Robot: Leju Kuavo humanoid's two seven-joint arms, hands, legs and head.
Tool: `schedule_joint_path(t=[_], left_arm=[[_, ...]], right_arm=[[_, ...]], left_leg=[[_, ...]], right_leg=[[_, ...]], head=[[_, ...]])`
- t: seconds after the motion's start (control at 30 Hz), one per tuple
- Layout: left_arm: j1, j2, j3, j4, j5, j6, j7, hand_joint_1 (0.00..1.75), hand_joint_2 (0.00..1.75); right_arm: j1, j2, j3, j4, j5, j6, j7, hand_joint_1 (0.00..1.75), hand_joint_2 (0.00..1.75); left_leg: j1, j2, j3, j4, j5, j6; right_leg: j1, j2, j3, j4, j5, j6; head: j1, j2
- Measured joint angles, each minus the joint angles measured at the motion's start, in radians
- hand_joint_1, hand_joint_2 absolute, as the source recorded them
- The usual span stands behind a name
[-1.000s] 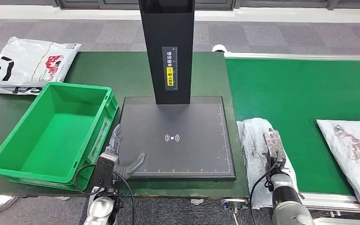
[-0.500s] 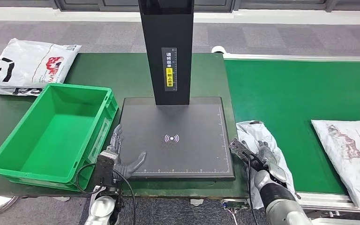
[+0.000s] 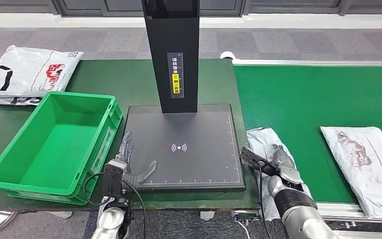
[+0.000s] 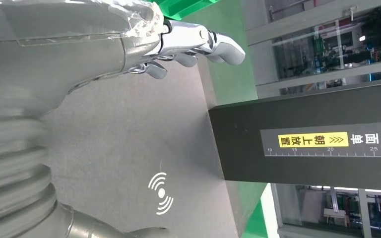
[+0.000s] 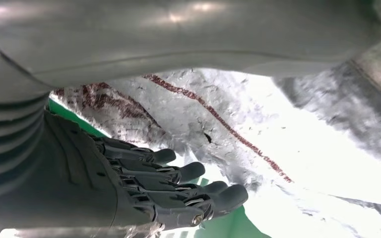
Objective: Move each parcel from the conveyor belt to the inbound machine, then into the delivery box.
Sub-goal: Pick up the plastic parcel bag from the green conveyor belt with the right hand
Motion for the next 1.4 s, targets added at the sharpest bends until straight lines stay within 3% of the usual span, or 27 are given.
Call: schedule_joint_path(t=[0.33,0.6,0.63,0.77,0.87,0.93,1.0,1.13,1.4], left_arm=[[0.000,0.002,0.000,0.000,0.000,0.009,-0.009,0.00,1.75],[0.001,0.002,0.000,-0.001,0.000,0.009,-0.009,0.00,1.75],[0.001,0.002,0.000,-0.001,0.000,0.009,-0.009,0.00,1.75],[0.001,0.002,0.000,-0.001,0.000,0.010,-0.009,0.00,1.75],[0.011,0.003,0.000,-0.014,-0.008,0.027,-0.002,0.00,1.75],[0.036,0.004,0.000,-0.048,-0.024,0.029,0.012,0.00,1.75],[0.064,0.005,0.000,-0.083,-0.036,0.020,0.025,0.00,1.75],[0.087,0.005,0.000,-0.119,-0.044,0.014,0.029,0.00,1.75],[0.096,0.005,0.000,-0.144,-0.045,0.011,0.030,0.00,1.75]], right_arm=[[-0.014,-0.061,0.018,0.000,-0.014,0.010,-0.046,0.00,1.75],[-0.016,-0.072,0.018,0.000,-0.016,0.012,-0.051,0.00,1.75],[-0.016,-0.072,0.018,0.000,-0.016,0.012,-0.051,0.07,1.75],[-0.016,-0.075,0.018,0.000,-0.020,0.008,-0.054,0.00,1.75],[-0.012,-0.104,0.002,-0.014,-0.138,-0.109,-0.136,0.00,1.75],[-0.008,-0.159,-0.048,-0.052,-0.275,-0.253,-0.215,0.00,1.75],[-0.019,-0.213,-0.114,-0.098,-0.337,-0.318,-0.242,0.00,1.75],[-0.033,-0.256,-0.199,-0.155,-0.345,-0.315,-0.245,0.00,1.75],[-0.023,-0.271,-0.235,-0.192,-0.346,-0.316,-0.245,0.00,1.75]], left_leg=[[0.000,-0.004,0.003,0.000,-0.001,0.002],[0.000,-0.006,0.003,0.000,-0.002,0.004],[0.000,-0.006,0.003,0.000,-0.002,0.004],[0.000,-0.006,0.003,0.001,-0.002,0.005],[-0.002,-0.010,-0.001,0.001,0.000,0.007],[-0.006,-0.018,-0.010,0.001,0.004,0.012],[-0.008,-0.023,-0.020,0.001,0.009,0.014],[-0.008,-0.018,-0.022,0.001,0.007,0.013],[-0.008,-0.019,-0.025,0.001,0.008,0.013]], right_leg=[[-0.001,-0.004,0.007,0.000,-0.002,0.001],[-0.003,-0.005,0.008,-0.002,-0.004,0.004],[-0.003,-0.006,0.008,-0.002,-0.004,0.004],[-0.003,-0.006,0.009,-0.002,-0.004,0.005],[-0.005,-0.010,0.009,-0.003,-0.002,0.007],[-0.009,-0.018,0.002,-0.002,0.000,0.011],[-0.011,-0.022,-0.006,-0.001,0.002,0.013],[-0.011,-0.018,-0.010,-0.002,0.004,0.013],[-0.010,-0.019,-0.013,-0.002,0.003,0.013]], head=[[0.000,0.000],[0.000,0.000],[0.000,0.000],[0.000,0.000],[0.000,0.000],[0.000,0.000],[0.000,0.000],[0.001,0.000],[0.001,0.000]])
